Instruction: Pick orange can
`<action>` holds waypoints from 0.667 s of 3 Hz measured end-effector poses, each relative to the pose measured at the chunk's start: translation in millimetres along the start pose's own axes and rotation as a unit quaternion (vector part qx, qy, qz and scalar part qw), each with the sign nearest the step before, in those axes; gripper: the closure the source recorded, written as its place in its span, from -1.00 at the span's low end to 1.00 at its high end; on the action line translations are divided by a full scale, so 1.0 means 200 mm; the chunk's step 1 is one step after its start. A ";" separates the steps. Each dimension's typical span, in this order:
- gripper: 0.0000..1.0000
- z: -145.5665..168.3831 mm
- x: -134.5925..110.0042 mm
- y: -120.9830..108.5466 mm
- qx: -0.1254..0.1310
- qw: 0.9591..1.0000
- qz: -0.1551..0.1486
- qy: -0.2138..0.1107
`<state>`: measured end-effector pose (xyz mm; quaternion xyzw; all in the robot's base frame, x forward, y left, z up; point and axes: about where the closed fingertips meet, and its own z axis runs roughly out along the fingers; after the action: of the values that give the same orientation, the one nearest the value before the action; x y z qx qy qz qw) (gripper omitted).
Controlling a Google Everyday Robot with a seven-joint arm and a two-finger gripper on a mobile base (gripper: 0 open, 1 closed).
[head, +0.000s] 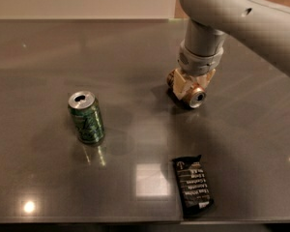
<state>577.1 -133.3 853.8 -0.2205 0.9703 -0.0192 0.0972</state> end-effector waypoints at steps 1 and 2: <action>0.74 -0.11 0.00 -0.01 -0.005 1.000 -0.014 -0.023; 1.00 -0.27 0.02 -0.03 -0.005 0.998 -0.037 -0.049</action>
Offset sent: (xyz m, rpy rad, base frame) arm -0.0222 -0.0148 0.0959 0.0525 -0.1432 0.1437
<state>566.1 -140.4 907.4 -0.2572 0.9557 -0.0066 0.1428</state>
